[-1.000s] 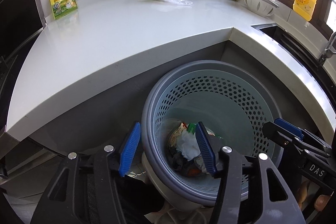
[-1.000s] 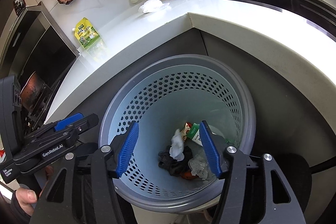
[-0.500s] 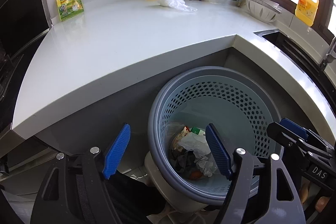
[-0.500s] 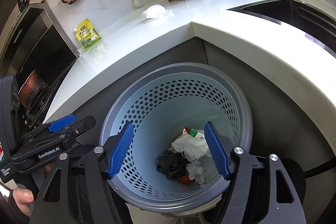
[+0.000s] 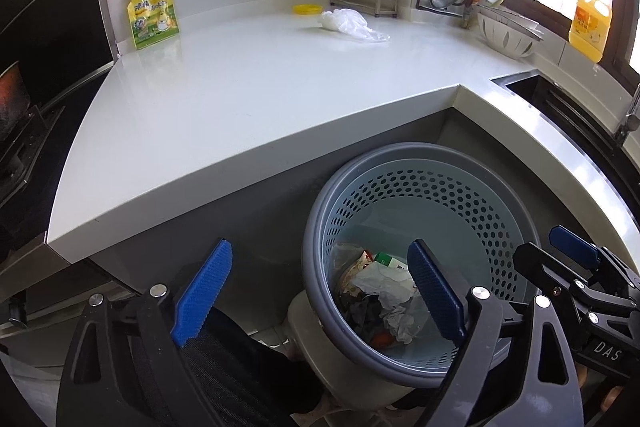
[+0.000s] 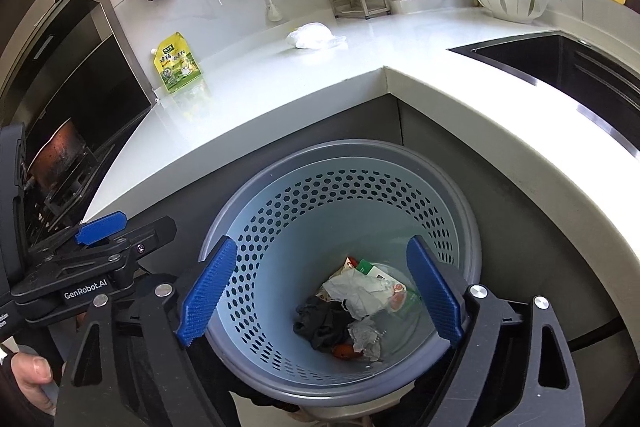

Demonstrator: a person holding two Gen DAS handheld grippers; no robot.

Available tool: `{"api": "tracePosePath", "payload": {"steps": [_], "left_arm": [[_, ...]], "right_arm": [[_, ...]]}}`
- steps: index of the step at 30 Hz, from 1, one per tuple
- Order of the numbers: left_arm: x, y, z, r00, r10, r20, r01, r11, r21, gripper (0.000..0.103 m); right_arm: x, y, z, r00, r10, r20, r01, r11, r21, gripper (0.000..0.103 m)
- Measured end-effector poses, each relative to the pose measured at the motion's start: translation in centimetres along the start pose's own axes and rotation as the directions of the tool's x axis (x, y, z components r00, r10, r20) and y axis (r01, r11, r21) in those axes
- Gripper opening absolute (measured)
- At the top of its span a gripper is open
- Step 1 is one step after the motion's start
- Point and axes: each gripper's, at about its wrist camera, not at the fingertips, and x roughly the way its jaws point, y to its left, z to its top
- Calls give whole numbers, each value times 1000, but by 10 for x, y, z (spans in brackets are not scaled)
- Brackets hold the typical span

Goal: Collect trash
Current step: 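Move both open tools up over the countertop toward the plastic bag, then grasp the crumpled clear plastic bag with the right tool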

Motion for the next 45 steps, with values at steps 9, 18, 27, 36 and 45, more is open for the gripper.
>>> {"api": "tracePosePath", "payload": {"steps": [9, 18, 27, 36, 45], "left_arm": [[-16, 12, 16, 997, 55, 52, -54, 998, -23, 94], [-22, 27, 62, 987, 125, 97, -121, 992, -41, 96], [7, 43, 140, 980, 147, 136, -139, 988, -69, 97], [66, 59, 221, 977, 157, 146, -146, 986, -83, 97], [139, 80, 278, 981, 162, 110, -146, 979, -141, 97]], "right_arm": [[0, 16, 12, 999, -42, 1, 42, 998, -47, 86], [8, 21, 55, 997, -68, 45, 70, 997, -29, 86], [32, 21, 141, 991, -41, 129, 51, 996, -73, 87], [97, 22, 225, 993, -40, 110, 58, 985, -164, 87], [186, 20, 293, 999, -16, 29, 20, 984, -175, 87]]}}
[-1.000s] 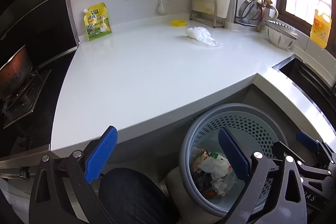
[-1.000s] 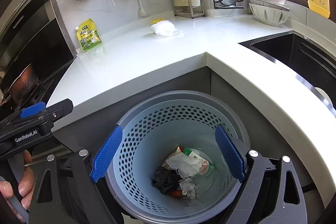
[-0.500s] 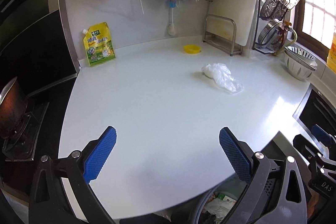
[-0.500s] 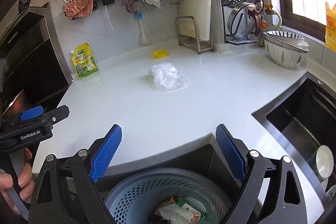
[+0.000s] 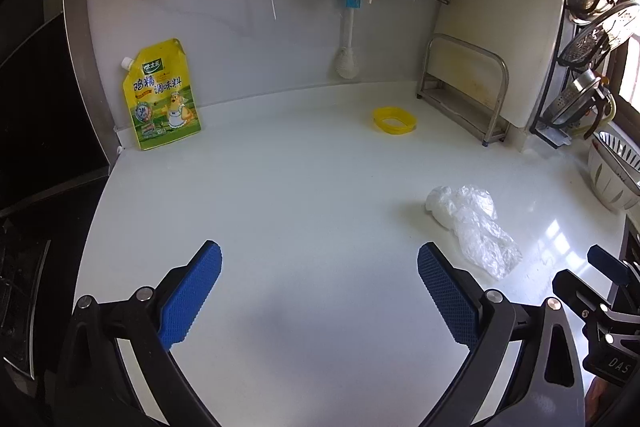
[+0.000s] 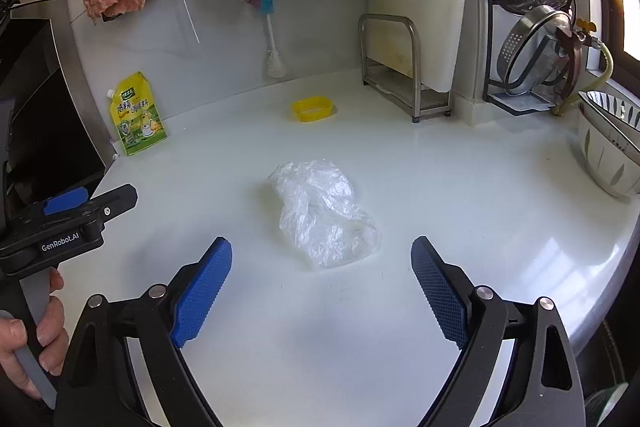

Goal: Collect trash
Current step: 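Grasp the crumpled clear plastic bag with the right tool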

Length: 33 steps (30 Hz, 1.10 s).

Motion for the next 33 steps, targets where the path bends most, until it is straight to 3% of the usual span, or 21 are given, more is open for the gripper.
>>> {"api": "tracePosePath", "payload": {"steps": [11, 21, 28, 30, 31, 32, 33], "left_arm": [[72, 6, 11, 997, 58, -49, -58, 998, -12, 97], [73, 7, 6, 997, 70, -43, -69, 998, 14, 97], [76, 4, 3, 996, 64, -58, -63, 998, 20, 97], [76, 3, 3, 996, 65, -57, -64, 998, 22, 97], [76, 3, 3, 996, 65, -56, -64, 998, 22, 97], [76, 2, 3, 996, 66, -55, -65, 998, 22, 97], [77, 2, 2, 996, 67, -56, -66, 998, 23, 97]], "right_arm": [[95, -5, 26, 989, 40, -144, -43, 999, -19, 87], [132, 3, 35, 974, -30, -224, 14, 997, -71, 87], [137, 7, 38, 978, -47, -205, 29, 996, -88, 86], [139, 8, 38, 977, -35, -209, 17, 996, -87, 75], [140, 8, 39, 976, -30, -217, 11, 996, -88, 63], [142, 7, 39, 974, -26, -223, 6, 996, -87, 56], [143, 6, 39, 974, -19, -224, 0, 996, -85, 55]]}}
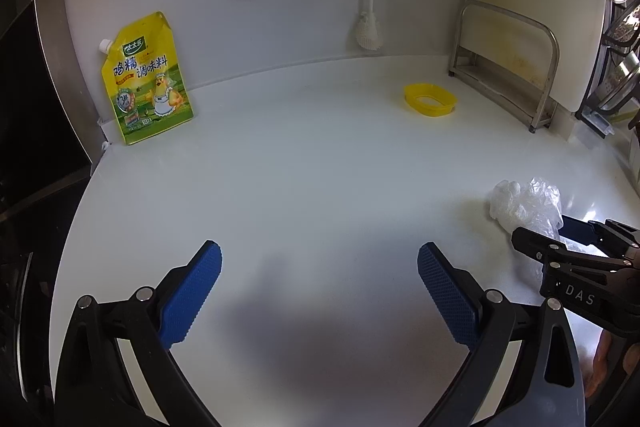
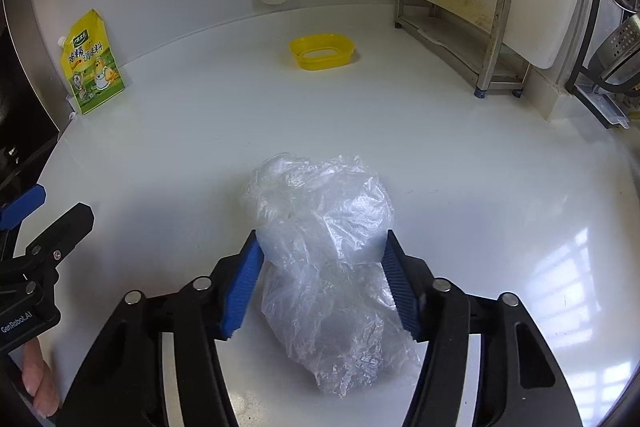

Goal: Collect trash
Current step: 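Grasp the crumpled clear plastic bag with the right tool, then grasp the yellow square lid with the left tool while the right tool holds the bag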

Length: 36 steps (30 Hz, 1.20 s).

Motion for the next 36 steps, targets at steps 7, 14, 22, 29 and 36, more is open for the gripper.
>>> {"api": "tracePosePath", "payload": {"steps": [7, 14, 22, 29, 36], "left_arm": [[9, -12, 10, 1000, 1, -21, 0, 1000, 19, 97], [28, -42, 43, 999, -53, -5, 53, 998, 24, 97], [81, -81, 80, 997, -65, -36, 66, 997, 30, 97], [121, -112, 112, 997, -68, -43, 69, 997, 30, 97], [157, -137, 136, 989, -108, -100, 109, 994, 5, 97]], "right_arm": [[-7, -19, 10, 999, 23, 38, -24, 999, 29, 35], [-14, -59, 23, 992, -47, 119, 34, 993, 113, 34], [-24, -103, 37, 975, -88, 202, 46, 978, 205, 33], [-28, -129, 43, 967, -111, 228, 57, 971, 232, 33], [-23, -134, 39, 972, -95, 215, 38, 967, 253, 33]]}}
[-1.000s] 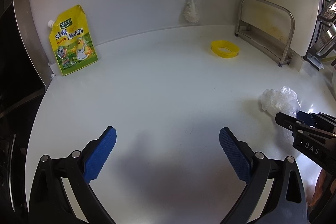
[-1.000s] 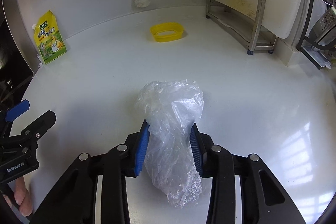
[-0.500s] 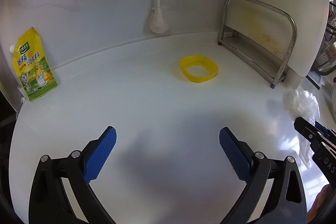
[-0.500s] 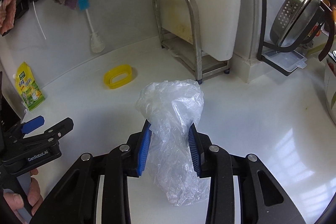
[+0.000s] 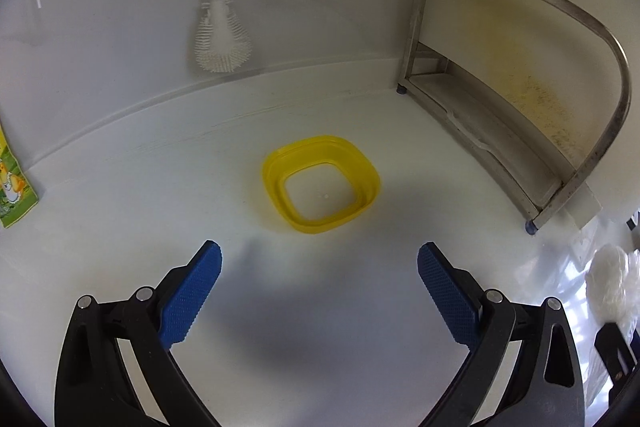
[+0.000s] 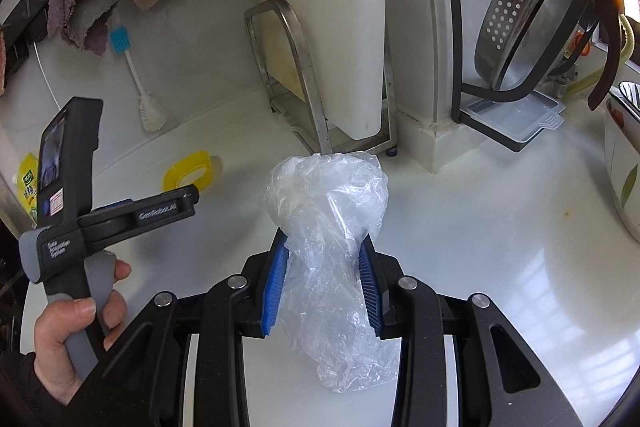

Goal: Collect trash
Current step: 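Grasp the yellow square lid with the left tool while the right tool holds the bag, then carry the yellow lid and plastic bag over the basket with both tools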

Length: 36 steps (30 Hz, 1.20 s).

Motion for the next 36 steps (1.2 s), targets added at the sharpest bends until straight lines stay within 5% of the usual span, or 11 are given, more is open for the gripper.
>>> {"api": "tracePosePath", "payload": {"steps": [17, 21, 28, 32, 36], "left_arm": [[56, -7, 38, 993, 54, -108, -59, 997, -50, 91], [51, -6, 38, 995, 50, -82, -54, 997, -54, 73], [30, 6, 31, 1000, 3, -19, -5, 995, -96, 70], [5, 12, 24, 997, 61, 52, -58, 997, -60, 70], [-23, 20, 14, 994, 43, 99, -35, 996, -79, 70]], "right_arm": [[0, 0, 0, 998, 57, -2, -57, 998, 5, 33], [0, -2, -1, 998, 61, 1, -61, 998, 10, 33], [-1, -2, -2, 998, 65, 2, -65, 998, 10, 33], [-2, -2, -2, 998, 64, 4, -64, 998, 10, 33], [-6, -4, -5, 997, 77, 12, -77, 997, 23, 33]]}}
